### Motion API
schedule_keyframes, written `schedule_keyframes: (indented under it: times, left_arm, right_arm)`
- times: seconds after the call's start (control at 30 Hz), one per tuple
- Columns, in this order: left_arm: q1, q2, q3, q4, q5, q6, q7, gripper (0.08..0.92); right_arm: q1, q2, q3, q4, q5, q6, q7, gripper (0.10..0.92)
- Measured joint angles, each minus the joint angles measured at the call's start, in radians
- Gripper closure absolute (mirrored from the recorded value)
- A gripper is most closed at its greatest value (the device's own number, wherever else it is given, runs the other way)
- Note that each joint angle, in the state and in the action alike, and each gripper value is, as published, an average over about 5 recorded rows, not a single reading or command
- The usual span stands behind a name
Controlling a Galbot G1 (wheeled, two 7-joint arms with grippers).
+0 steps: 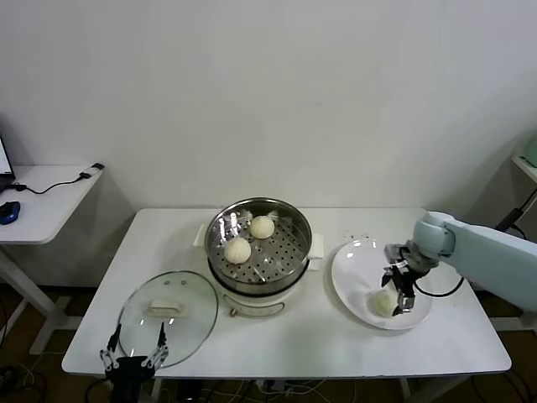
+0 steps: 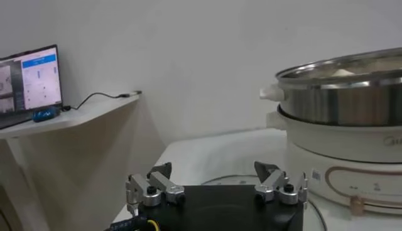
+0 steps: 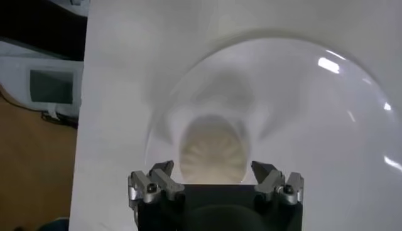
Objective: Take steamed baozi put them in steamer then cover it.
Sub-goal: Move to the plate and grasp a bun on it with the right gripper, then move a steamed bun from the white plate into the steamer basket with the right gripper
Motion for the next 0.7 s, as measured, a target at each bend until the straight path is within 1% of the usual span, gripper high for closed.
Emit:
schedule_keyframes:
  times: [0.13, 0.3, 0.47, 0.7]
  left_arm:
    - [-0.001, 0.0, -0.001, 0.002, 0.0, 0.0, 0.0, 0.177]
    - [-0.003, 0.001, -0.001, 0.004, -0.001, 0.0, 0.0, 0.177]
    - [-0.004, 0.002, -0.001, 0.005, -0.001, 0.0, 0.0, 0.177]
    - [-0.002, 0.003, -0.001, 0.003, -0.001, 0.0, 0.0, 0.177]
  right_arm:
    - [-0.02, 0.01, 0.015, -0.015, -0.014, 0.001, 0.0, 0.209]
    - [-0.034, 0.017, 0.029, -0.031, -0.025, 0.008, -0.006, 0.262]
    - [-0.035, 0.023, 0.035, -0.041, -0.029, 0.017, -0.015, 0.296]
    - [0.016, 0.045, 0.018, -0.058, -0.023, 0.061, -0.04, 0.304]
